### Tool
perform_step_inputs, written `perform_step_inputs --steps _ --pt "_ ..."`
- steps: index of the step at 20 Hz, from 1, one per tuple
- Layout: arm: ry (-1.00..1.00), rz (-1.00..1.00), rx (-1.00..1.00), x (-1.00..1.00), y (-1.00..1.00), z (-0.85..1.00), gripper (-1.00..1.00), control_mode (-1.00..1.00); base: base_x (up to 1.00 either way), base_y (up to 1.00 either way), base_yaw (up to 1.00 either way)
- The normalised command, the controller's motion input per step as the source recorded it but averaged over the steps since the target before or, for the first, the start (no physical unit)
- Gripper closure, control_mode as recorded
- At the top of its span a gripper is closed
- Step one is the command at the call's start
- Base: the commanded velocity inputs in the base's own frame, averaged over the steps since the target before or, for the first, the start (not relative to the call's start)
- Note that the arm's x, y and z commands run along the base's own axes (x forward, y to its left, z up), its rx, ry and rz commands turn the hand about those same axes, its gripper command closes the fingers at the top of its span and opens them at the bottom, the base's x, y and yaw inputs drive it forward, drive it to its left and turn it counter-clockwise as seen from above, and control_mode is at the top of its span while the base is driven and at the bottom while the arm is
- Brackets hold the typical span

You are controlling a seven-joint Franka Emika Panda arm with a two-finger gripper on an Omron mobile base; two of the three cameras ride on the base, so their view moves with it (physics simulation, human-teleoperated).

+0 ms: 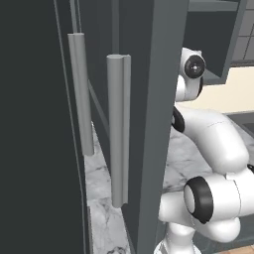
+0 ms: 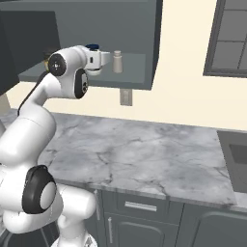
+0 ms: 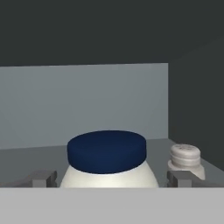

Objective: Collect the turmeric, mayonnaise, and shaker from the cabinet and place them next to the stove.

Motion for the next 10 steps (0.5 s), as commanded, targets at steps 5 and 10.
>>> perform_step_inputs --steps 5,10 --pt "0.02 0.0 0.0 0.08 0.0 0.0 -1.0 -1.0 0.0 0.0 0.0" --pt "0.01 0.0 0.0 0.03 0.0 0.0 1.0 -1.0 0.0 0.0 0.0"
